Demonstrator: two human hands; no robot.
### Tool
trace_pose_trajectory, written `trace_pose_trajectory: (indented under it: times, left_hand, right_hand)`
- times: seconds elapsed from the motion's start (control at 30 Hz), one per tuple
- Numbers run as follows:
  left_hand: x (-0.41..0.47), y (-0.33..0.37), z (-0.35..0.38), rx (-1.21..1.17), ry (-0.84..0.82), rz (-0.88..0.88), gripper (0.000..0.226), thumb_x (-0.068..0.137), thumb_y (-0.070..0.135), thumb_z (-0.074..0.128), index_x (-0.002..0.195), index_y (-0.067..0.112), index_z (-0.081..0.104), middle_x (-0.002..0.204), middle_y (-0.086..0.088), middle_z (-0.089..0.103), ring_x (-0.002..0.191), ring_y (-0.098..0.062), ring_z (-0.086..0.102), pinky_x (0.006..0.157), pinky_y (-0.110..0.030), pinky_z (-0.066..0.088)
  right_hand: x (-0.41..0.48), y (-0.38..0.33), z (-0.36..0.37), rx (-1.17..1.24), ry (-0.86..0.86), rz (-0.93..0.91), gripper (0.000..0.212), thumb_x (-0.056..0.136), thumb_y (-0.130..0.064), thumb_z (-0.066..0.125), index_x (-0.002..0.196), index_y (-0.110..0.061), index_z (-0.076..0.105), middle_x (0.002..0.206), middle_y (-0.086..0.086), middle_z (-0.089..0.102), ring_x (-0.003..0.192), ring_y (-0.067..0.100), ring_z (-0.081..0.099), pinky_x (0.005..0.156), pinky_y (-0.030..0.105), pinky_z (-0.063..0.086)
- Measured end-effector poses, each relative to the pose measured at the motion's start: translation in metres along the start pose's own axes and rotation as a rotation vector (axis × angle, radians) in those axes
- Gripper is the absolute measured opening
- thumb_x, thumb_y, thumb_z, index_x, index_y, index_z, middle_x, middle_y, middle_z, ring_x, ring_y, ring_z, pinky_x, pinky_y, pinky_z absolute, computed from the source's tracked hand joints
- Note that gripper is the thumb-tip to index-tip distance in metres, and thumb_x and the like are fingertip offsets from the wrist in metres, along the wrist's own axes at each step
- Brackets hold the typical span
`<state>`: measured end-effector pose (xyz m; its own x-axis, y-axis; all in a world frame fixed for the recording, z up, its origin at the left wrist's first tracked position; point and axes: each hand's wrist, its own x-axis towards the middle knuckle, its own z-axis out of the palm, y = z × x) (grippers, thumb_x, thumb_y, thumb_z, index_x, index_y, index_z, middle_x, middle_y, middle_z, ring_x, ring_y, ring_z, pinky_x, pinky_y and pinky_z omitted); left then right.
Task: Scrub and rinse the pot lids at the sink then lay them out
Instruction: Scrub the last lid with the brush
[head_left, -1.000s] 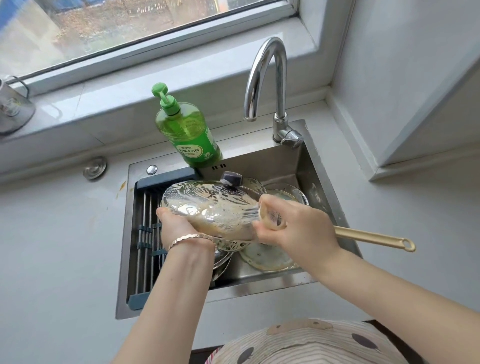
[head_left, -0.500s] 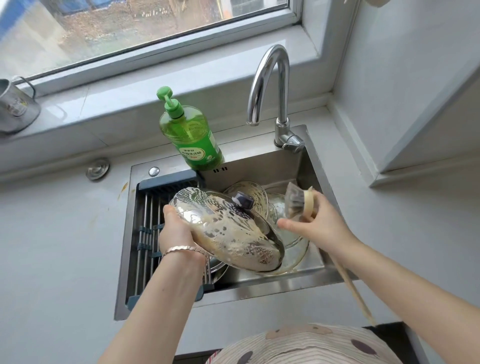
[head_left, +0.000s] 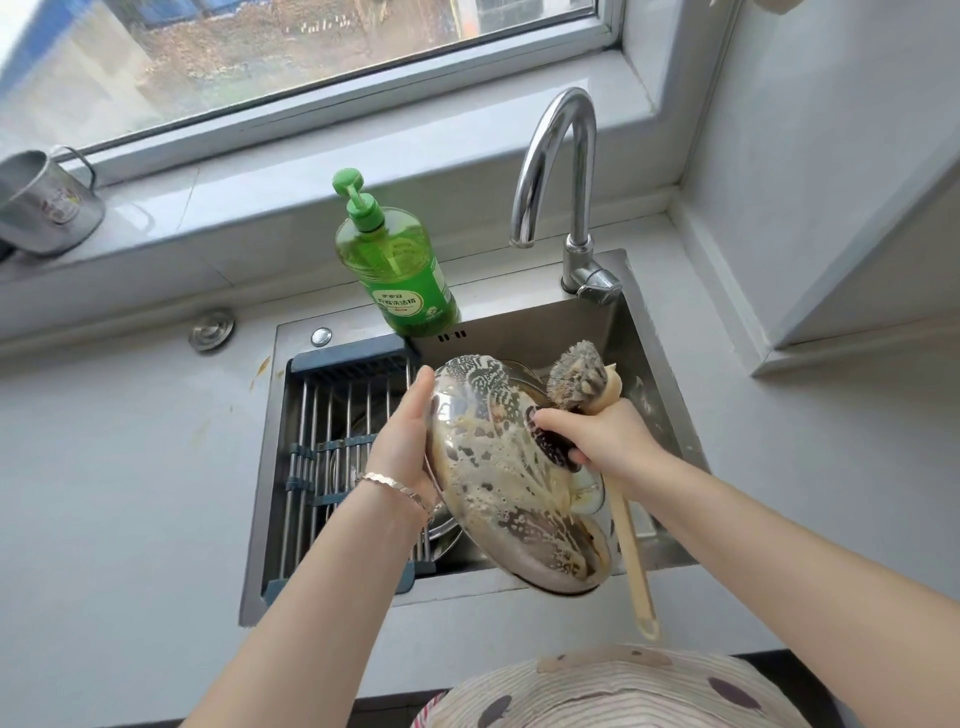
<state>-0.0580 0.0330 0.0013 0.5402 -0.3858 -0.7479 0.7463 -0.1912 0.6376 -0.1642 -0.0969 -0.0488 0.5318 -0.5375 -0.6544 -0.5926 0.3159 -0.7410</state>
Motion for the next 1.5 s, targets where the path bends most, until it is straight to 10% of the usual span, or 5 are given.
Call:
trace_pose_trajectory:
  times: [0.33, 0.5, 0.63, 0.83, 1.5]
  left_hand:
    - [-0.025, -0.05, 0.024, 0.072, 0.069, 0.359, 0.007, 0.083, 0.007, 0.064, 0.089, 0.011, 0.068, 0.092, -0.012, 0.073, 0.089, -0.026, 0.069, 0.08, -0.042, 0.056]
    - [-0.016, -0.042, 0.023, -0.135, 0.126, 0.27, 0.005, 0.086, 0.011, 0.061, 0.088, 0.009, 0.065, 0.079, -0.01, 0.073, 0.069, -0.022, 0.07, 0.064, -0.035, 0.059]
    - [-0.016, -0.046, 0.023, -0.087, 0.185, 0.295, 0.016, 0.086, 0.026, 0.061, 0.085, 0.01, 0.064, 0.077, -0.008, 0.072, 0.076, -0.024, 0.07, 0.073, -0.04, 0.058]
    - [-0.013, -0.042, 0.016, -0.035, 0.286, 0.293, 0.049, 0.087, 0.058, 0.041, 0.077, 0.015, 0.063, 0.078, -0.009, 0.07, 0.086, -0.032, 0.067, 0.086, -0.051, 0.052]
    - [-0.013, -0.036, 0.009, -0.086, 0.366, 0.313, 0.046, 0.09, 0.057, 0.041, 0.083, 0.018, 0.063, 0.092, -0.01, 0.071, 0.089, -0.029, 0.068, 0.087, -0.049, 0.052]
  right_hand:
    - [0.016, -0.017, -0.012, 0.184, -0.112, 0.174, 0.035, 0.077, -0.037, 0.073, 0.086, -0.007, 0.06, 0.071, 0.005, 0.057, 0.042, 0.007, 0.041, 0.031, 0.013, 0.024]
    - [-0.006, -0.02, -0.018, -0.329, 0.04, -0.116, 0.072, 0.071, -0.077, 0.047, 0.094, -0.011, 0.062, 0.086, 0.003, 0.066, 0.083, 0.022, 0.065, 0.066, 0.029, 0.046]
    - [-0.036, -0.023, -0.02, -0.657, 0.129, -0.313, 0.058, 0.095, -0.057, 0.014, 0.144, -0.03, 0.031, 0.126, 0.003, 0.058, 0.121, 0.027, 0.05, 0.091, 0.037, 0.04]
    - [-0.057, -0.003, -0.007, -0.607, -0.116, -0.396, 0.048, 0.092, -0.054, 0.039, 0.139, -0.045, 0.034, 0.063, -0.016, 0.039, 0.064, 0.0, 0.041, 0.069, 0.029, 0.037]
    - [-0.043, -0.003, -0.007, -0.177, -0.06, -0.325, 0.035, 0.082, -0.035, 0.068, 0.117, -0.033, 0.064, 0.047, -0.02, 0.045, 0.058, 0.002, 0.046, 0.07, 0.022, 0.04]
